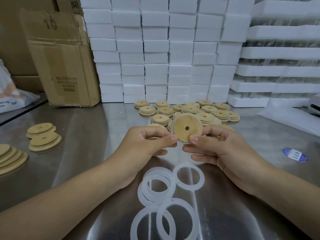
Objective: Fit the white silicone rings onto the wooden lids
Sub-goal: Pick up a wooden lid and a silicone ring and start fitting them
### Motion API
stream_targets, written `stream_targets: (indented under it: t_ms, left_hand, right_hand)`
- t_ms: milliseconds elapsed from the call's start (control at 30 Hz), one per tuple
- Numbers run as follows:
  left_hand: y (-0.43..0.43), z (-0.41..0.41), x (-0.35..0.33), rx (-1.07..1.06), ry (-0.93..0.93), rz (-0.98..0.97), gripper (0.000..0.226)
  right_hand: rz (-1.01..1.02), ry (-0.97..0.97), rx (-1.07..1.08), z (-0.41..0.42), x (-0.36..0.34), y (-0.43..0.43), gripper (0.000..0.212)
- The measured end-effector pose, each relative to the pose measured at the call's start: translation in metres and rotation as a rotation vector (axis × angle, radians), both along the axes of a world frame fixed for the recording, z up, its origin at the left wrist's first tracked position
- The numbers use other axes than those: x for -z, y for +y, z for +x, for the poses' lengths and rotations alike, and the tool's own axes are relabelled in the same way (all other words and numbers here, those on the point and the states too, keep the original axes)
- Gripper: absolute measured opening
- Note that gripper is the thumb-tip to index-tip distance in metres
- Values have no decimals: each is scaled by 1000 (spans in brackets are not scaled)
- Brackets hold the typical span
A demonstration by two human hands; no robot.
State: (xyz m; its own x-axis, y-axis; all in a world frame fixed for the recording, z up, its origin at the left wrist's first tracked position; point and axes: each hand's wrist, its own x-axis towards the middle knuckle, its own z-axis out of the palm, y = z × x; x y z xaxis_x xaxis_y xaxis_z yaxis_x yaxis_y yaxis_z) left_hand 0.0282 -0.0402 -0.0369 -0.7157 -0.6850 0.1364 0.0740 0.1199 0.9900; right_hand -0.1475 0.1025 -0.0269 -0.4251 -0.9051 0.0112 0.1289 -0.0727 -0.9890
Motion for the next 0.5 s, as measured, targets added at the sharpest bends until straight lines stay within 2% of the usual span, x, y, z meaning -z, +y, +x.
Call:
stream_targets:
  t_ms: [167, 233, 367, 500]
  left_hand:
    - [0, 3, -4, 27, 40, 76, 31]
    - [1, 3, -4, 24, 60, 84, 27]
    - [-1, 4, -5, 31, 107, 130, 27]
    - [1, 5, -7, 100, 92, 122, 42]
  right_hand:
    - [-5, -6, -44, -1, -1, -1, 58]
    - [-4, -9, -70, -2, 0, -1, 57]
    - [11, -16, -151, -5, -2, 0, 46]
    - [45, -13, -184, -6, -3, 0, 38]
